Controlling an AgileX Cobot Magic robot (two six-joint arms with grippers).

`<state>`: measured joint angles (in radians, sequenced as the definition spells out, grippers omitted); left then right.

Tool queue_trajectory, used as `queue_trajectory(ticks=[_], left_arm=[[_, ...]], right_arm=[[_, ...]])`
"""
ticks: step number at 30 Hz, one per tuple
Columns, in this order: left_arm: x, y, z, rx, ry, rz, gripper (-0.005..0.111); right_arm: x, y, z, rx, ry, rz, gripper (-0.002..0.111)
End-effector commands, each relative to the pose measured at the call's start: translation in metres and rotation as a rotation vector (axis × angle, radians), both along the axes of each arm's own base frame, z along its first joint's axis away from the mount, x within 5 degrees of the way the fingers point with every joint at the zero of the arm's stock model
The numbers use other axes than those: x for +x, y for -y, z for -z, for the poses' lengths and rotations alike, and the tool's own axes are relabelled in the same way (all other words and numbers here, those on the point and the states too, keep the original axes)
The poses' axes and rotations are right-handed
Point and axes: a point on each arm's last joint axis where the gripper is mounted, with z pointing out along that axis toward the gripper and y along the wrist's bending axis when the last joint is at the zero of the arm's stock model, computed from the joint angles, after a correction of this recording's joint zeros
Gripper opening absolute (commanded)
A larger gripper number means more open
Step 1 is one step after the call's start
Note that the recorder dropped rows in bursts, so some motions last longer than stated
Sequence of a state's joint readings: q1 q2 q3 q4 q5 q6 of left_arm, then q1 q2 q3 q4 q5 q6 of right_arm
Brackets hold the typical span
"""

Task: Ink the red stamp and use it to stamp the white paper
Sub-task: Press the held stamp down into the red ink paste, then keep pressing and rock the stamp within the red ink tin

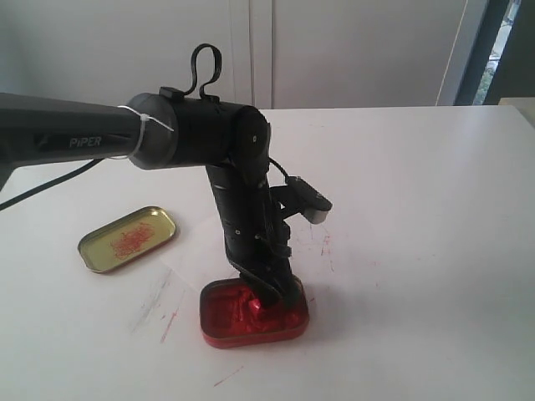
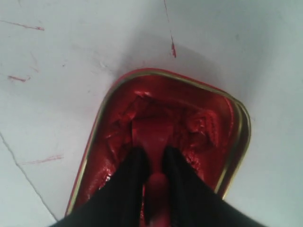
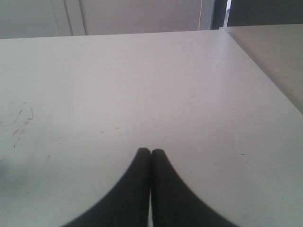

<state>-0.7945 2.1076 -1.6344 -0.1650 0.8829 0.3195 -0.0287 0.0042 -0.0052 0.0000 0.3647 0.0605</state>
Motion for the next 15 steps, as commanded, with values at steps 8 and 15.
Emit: queue_trajectory(ticks=[8, 15], left_arm=[[0.000, 0.007, -0.023, 0.009, -0.022, 0.028, 0.000], [0.001, 0.008, -0.031, -0.001, -0.013, 0.031, 0.000]], right_arm=[[0.000, 0.000, 0.000, 0.004, 0.013, 0.003, 0.000], [0.000, 0.000, 0.000, 0.004, 0.013, 0.003, 0.000]])
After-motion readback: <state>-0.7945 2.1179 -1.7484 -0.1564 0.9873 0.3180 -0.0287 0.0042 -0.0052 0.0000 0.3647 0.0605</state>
